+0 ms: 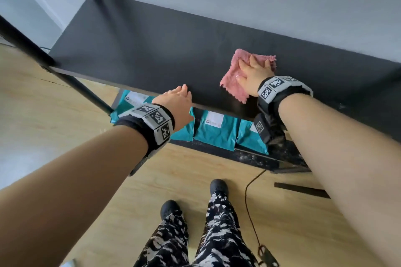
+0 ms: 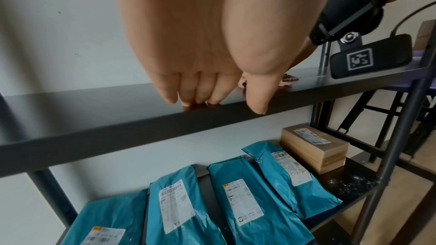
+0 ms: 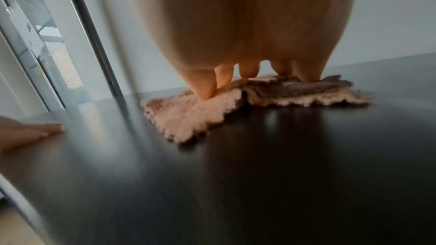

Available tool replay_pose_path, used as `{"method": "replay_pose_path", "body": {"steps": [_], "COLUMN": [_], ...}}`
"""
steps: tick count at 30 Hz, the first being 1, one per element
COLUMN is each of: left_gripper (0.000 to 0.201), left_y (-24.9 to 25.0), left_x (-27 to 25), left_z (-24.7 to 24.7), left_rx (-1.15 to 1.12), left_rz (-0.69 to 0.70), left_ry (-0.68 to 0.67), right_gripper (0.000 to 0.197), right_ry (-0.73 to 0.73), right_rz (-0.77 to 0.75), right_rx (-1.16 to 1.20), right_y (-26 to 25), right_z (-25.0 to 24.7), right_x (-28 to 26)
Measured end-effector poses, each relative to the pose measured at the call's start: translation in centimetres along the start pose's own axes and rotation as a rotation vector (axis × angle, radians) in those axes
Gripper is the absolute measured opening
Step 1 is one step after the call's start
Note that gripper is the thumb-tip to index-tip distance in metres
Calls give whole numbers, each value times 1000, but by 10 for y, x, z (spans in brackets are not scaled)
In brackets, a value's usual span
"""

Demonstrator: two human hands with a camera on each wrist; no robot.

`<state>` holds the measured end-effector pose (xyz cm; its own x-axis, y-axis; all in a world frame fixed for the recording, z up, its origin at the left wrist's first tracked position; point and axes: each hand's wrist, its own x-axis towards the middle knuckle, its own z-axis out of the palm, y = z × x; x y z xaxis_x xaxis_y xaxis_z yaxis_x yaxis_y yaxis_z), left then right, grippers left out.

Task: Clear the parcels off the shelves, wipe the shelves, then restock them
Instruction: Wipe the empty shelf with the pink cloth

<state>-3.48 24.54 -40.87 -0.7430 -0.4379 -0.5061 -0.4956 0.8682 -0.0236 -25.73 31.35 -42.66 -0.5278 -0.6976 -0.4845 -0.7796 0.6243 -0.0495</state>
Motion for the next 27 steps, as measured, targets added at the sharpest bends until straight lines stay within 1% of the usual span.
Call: {"method": "replay_pose_path", "body": {"steps": [2, 5, 7, 9, 11, 12, 16, 18, 19, 22, 23, 25, 27], "left_gripper": [69, 60, 56, 57, 58, 58, 58, 57, 58, 56, 54, 47, 47], "left_y": [3, 8, 8, 8, 8, 8, 9, 9, 9, 9, 8, 7, 8], "left_x": [2, 6, 8, 11, 14, 15, 15, 14, 14, 17, 19, 22, 27], "left_z": [-5, -11, -14, -15, -16, -16, -15, -12, -11, -10, -12, -18, -26], "left_rx": [58, 170, 190, 186, 181, 173, 151, 160, 155, 118, 70, -63, -121], "left_rz": [-7, -8, -28, -49, -66, -74, -89, -90, -96, -101, -114, -157, -199], "left_ry": [-25, -41, -53, -61, -87, -94, -96, -93, -89, -83, -74, -49, -20], "right_gripper": [56, 54, 53, 52, 54, 56, 61, 60, 59, 57, 57, 58, 60], "right_ry": [-31, -28, -30, -33, -23, -15, -19, -22, -20, -41, -54, -53, -58], "right_rz": [-50, -251, -362, -416, -430, -412, -240, -175, -169, -219, -272, -426, -507], "right_rx": [-13, -84, -109, -104, -102, -100, -95, -96, -103, -124, -141, -196, -232], "right_y": [-17, -40, -41, -29, -10, -1, 35, 33, 25, -16, -30, -49, -46], "right_z": [-5, 1, 7, 10, 6, -1, -22, -27, -28, -28, -23, -14, -10], "right_x": [6, -5, -18, -27, -29, -29, 2, 24, 32, 41, 41, 35, 30]}}
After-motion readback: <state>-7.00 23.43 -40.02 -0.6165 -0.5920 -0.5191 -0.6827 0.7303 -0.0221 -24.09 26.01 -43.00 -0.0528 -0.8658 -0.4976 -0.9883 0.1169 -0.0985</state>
